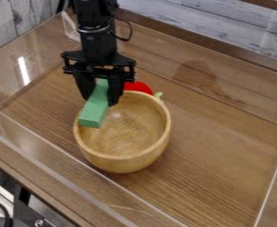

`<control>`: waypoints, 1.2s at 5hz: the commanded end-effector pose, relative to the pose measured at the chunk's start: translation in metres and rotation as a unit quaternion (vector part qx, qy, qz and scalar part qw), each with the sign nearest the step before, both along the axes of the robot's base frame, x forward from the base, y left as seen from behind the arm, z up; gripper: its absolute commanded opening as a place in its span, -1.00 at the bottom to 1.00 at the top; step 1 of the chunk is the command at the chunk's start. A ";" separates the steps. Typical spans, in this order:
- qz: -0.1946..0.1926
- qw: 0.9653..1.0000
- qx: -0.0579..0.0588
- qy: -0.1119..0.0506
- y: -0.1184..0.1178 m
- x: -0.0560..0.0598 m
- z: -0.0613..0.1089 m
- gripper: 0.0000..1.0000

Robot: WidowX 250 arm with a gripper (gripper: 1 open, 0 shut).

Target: Put the green stick in the brown bowl

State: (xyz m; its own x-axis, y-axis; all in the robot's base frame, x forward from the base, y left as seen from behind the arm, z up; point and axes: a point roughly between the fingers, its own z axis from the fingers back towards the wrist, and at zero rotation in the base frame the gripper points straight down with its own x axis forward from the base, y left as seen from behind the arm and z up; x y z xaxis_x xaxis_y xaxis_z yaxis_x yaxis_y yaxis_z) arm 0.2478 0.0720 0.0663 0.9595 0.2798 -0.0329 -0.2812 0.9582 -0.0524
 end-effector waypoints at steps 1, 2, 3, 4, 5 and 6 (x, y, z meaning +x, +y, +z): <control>-0.014 1.000 0.005 -0.003 0.009 0.001 -0.009 -1.00; 0.013 1.000 0.007 -0.001 0.014 0.005 -0.014 -1.00; 0.009 1.000 0.000 0.000 0.013 0.001 -0.011 1.00; 0.003 1.000 -0.006 -0.003 0.012 -0.001 -0.008 1.00; 0.013 1.000 -0.013 -0.007 0.021 0.008 -0.011 1.00; 0.023 1.000 -0.018 -0.011 0.030 0.016 -0.012 1.00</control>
State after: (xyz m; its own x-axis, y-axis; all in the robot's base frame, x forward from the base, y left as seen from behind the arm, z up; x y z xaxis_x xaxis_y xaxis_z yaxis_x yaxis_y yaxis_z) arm 0.2577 0.0973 0.0452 0.9438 0.3247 -0.0620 -0.3295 0.9394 -0.0945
